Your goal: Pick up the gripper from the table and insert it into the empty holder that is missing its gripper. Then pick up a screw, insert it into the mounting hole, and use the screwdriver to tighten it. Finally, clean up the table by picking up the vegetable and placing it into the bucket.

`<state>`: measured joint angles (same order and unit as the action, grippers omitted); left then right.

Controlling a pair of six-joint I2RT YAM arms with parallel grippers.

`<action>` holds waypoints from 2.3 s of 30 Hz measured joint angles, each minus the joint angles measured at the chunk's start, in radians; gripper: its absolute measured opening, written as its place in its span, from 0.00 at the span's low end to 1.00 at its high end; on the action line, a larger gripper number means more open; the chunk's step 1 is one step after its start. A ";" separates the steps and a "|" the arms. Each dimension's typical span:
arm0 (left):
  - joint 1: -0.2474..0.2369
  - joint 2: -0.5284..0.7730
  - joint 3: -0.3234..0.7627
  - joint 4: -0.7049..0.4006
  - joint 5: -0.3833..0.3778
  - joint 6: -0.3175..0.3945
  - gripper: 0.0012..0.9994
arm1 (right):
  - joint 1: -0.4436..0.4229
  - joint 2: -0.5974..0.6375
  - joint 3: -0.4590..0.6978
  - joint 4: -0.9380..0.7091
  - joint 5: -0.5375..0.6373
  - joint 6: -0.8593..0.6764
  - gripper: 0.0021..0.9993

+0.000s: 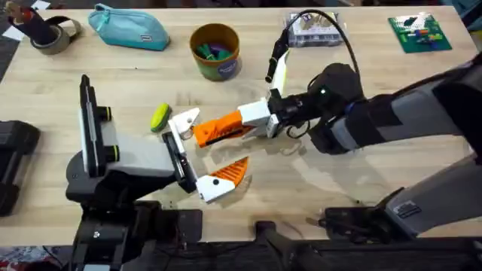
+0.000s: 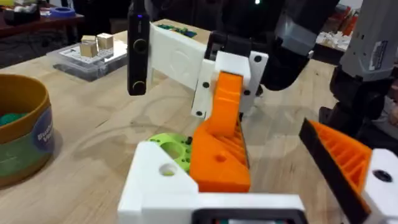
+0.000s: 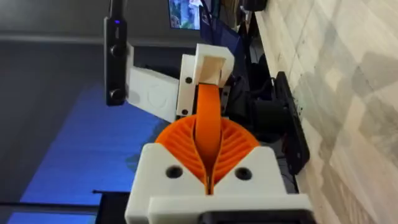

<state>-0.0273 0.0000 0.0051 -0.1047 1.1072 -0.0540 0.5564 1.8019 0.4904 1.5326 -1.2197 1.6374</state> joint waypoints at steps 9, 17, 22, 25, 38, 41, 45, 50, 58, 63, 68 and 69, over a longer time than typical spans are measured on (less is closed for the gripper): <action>0.000 0.000 0.000 0.000 0.000 0.000 0.99 | 0.000 0.000 0.000 -0.030 0.005 0.031 0.01; 0.000 0.000 0.000 0.000 0.000 0.000 0.99 | 0.000 0.000 0.001 -0.023 0.008 0.039 0.02; 0.000 0.000 0.000 0.000 0.000 0.000 0.99 | 0.000 0.000 0.011 -0.021 0.008 0.043 0.01; 0.000 0.000 0.000 0.000 0.000 0.000 0.99 | 0.000 0.000 0.018 -0.022 0.008 0.045 0.01; 0.000 0.000 0.000 -0.003 0.000 0.000 0.99 | 0.000 0.000 0.019 -0.027 0.021 0.054 0.01; 0.000 0.000 0.000 -0.003 0.000 0.000 0.99 | 0.000 0.000 0.019 -0.029 0.026 0.051 0.01; 0.000 0.000 0.000 -0.003 0.000 0.000 0.99 | 0.000 0.000 0.019 -0.034 0.041 0.033 0.01; 0.000 0.000 0.000 -0.003 0.000 0.001 0.99 | 0.004 0.000 0.019 -0.041 0.066 0.015 0.01; 0.000 0.000 0.000 -0.003 0.000 -0.008 0.99 | 0.014 -0.003 0.029 -0.101 0.096 -0.021 0.01; 0.000 0.000 0.000 -0.004 0.001 -0.008 0.99 | 0.029 -0.005 0.032 -0.114 0.120 -0.047 0.01; 0.000 0.000 0.000 -0.004 0.001 -0.008 0.99 | 0.033 -0.006 0.032 -0.116 0.132 -0.056 0.01; 0.000 0.000 0.000 -0.004 0.001 -0.008 0.99 | 0.033 -0.006 0.032 -0.116 0.135 -0.057 0.01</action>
<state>-0.0273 0.0002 0.0051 -0.1085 1.1080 -0.0620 0.5898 1.7962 0.5228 1.4161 -1.0844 1.5806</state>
